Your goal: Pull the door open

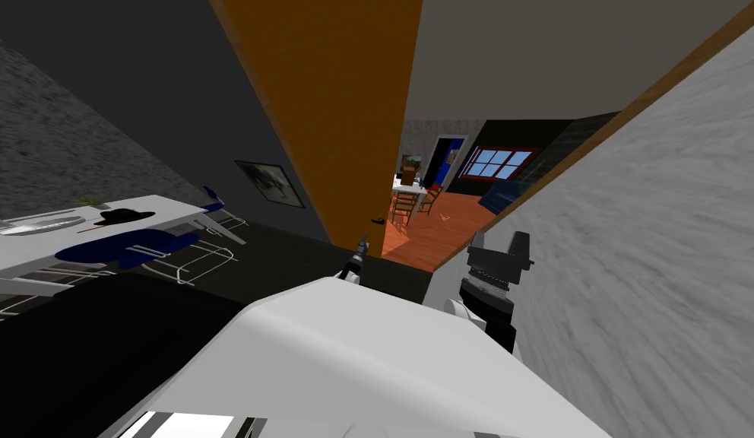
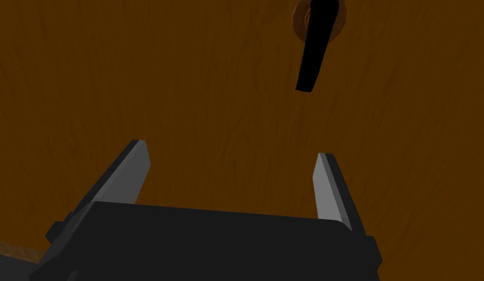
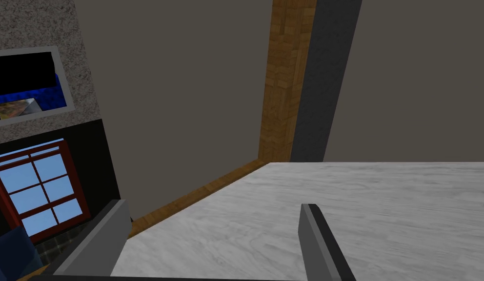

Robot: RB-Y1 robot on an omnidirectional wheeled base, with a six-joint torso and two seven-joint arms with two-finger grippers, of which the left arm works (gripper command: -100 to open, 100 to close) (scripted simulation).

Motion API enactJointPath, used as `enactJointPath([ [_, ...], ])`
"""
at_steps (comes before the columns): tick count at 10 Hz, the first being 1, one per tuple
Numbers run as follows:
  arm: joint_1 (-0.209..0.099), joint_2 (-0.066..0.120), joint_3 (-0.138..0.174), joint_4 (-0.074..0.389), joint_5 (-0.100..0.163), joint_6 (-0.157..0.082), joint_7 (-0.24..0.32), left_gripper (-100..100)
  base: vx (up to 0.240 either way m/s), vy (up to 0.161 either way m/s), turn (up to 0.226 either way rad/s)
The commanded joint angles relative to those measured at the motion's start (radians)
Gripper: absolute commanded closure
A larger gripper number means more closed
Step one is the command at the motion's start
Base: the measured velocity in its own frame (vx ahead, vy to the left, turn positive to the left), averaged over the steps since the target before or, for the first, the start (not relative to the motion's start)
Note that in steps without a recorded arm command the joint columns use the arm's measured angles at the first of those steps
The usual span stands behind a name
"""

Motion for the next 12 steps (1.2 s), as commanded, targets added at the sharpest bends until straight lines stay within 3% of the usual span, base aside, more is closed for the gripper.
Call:
enactJointPath([
  [1, -0.011, 0.001, -0.009, 0.033, 0.009, -0.009, -0.003, -100, 0.102, -0.011, 0.041],
  [7, -0.047, 0.001, -0.04, 0.145, 0.04, -0.036, -0.02, -100, 0.105, -0.018, 0.059],
  [12, -0.073, -0.002, -0.063, 0.224, 0.063, -0.056, -0.032, -100, 0.162, -0.068, 0.088],
])
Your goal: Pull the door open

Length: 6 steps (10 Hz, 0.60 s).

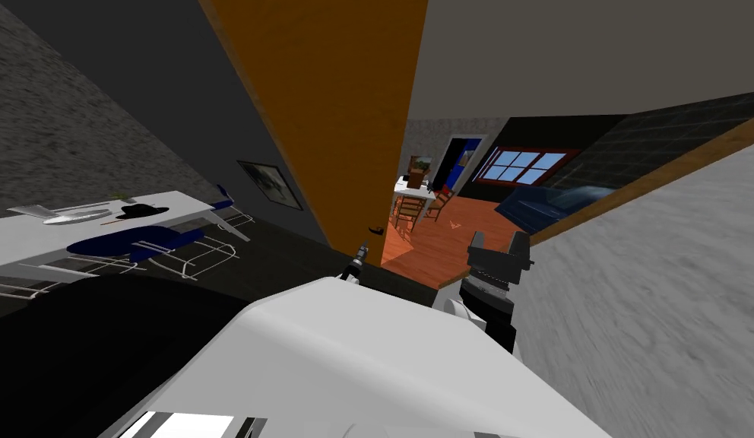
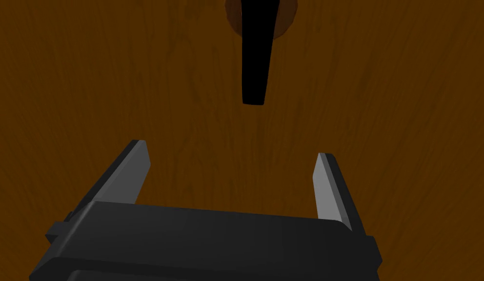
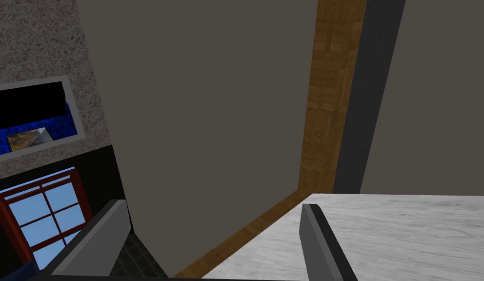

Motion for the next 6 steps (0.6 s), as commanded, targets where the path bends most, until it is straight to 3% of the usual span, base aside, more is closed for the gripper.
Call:
enactJointPath([
  [1, 0.0, 0.0, 0.0, 0.0, 0.0, 0.0, 0.0, -100, 0.088, -0.047, 0.032],
  [4, -0.003, -0.001, 0.021, 0.011, 0.012, -0.004, -0.005, -100, -0.065, 0.139, -0.249],
  [6, -0.005, -0.001, 0.045, 0.022, 0.023, -0.007, -0.009, -100, -0.075, 0.081, -0.299],
])
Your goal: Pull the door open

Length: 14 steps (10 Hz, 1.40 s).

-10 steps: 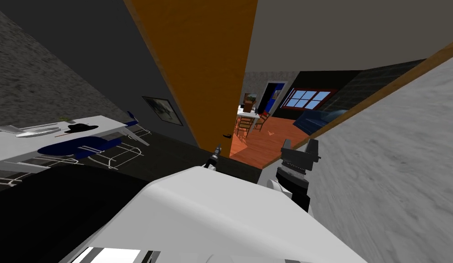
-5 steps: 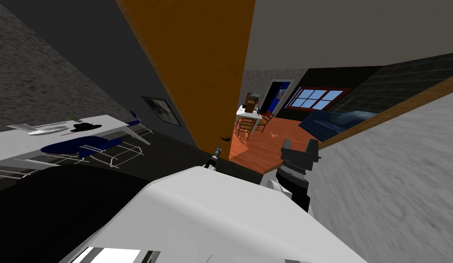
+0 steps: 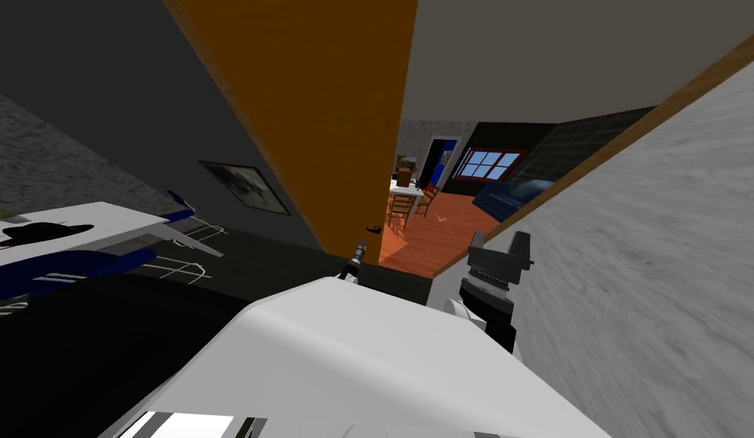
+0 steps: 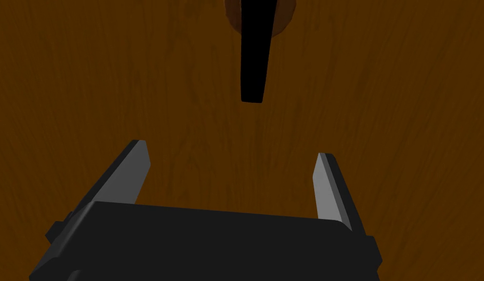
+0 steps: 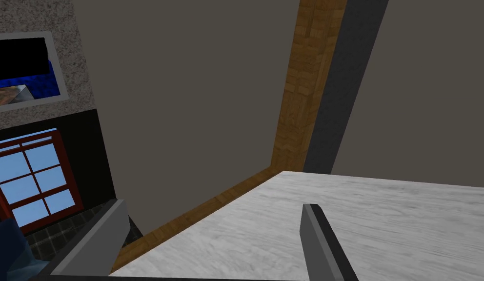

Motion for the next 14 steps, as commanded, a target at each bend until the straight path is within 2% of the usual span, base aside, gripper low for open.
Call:
enactJointPath([
  [1, -0.006, -0.003, 0.02, 0.02, 0.009, -0.008, -0.003, -100, -0.05, 0.044, -0.267],
  [4, -0.012, -0.004, 0.072, 0.038, 0.032, -0.014, -0.013, -100, -0.038, 0.027, -0.235],
  [9, -0.024, -0.005, 0.16, 0.065, 0.066, -0.023, -0.034, -100, 0.003, 0.008, -0.134],
  [14, -0.031, -0.005, 0.197, 0.077, 0.081, -0.028, -0.042, -100, 0.193, -0.044, -0.036],
])
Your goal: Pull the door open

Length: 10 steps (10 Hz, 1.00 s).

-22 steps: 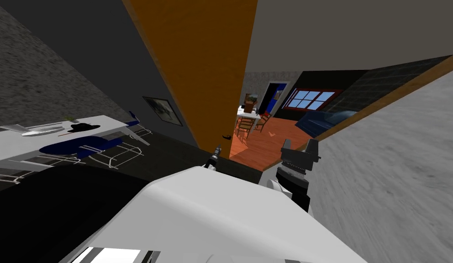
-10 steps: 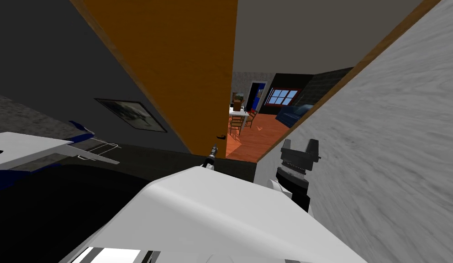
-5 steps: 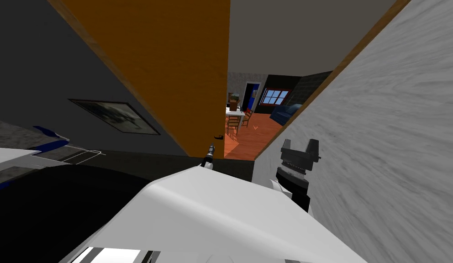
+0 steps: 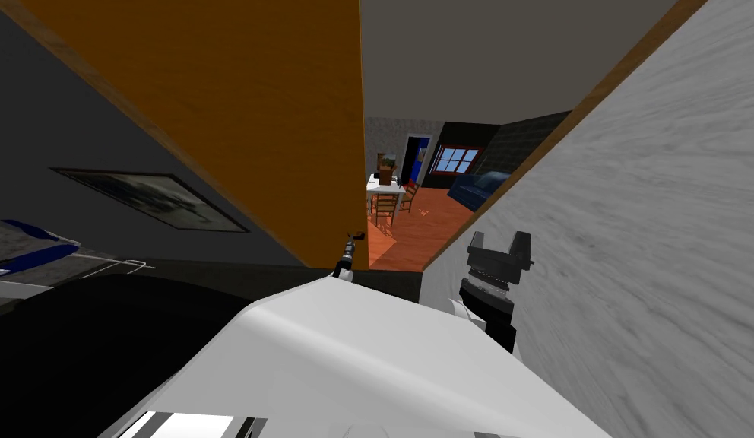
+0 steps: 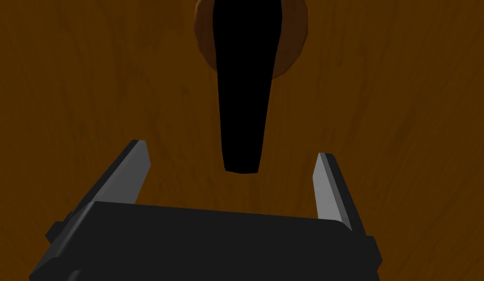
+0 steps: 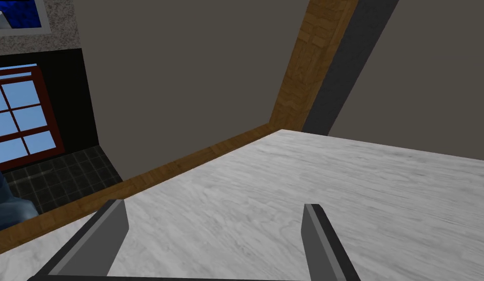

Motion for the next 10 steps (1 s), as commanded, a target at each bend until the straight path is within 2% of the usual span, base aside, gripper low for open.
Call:
enactJointPath([
  [1, 0.0, -0.002, 0.008, 0.001, 0.003, -0.001, -0.003, -100, 0.226, -0.035, -0.02],
  [3, -0.002, -0.001, 0.008, 0.004, 0.003, -0.002, -0.001, -100, 0.187, -0.037, -0.009],
  [4, -0.002, -0.001, 0.008, 0.004, 0.003, -0.002, -0.001, 100, -0.017, 0.004, 0.002],
  [10, 0.0, -0.003, 0.005, 0.008, 0.002, 0.003, 0.004, 100, -0.036, 0.005, -0.008],
])
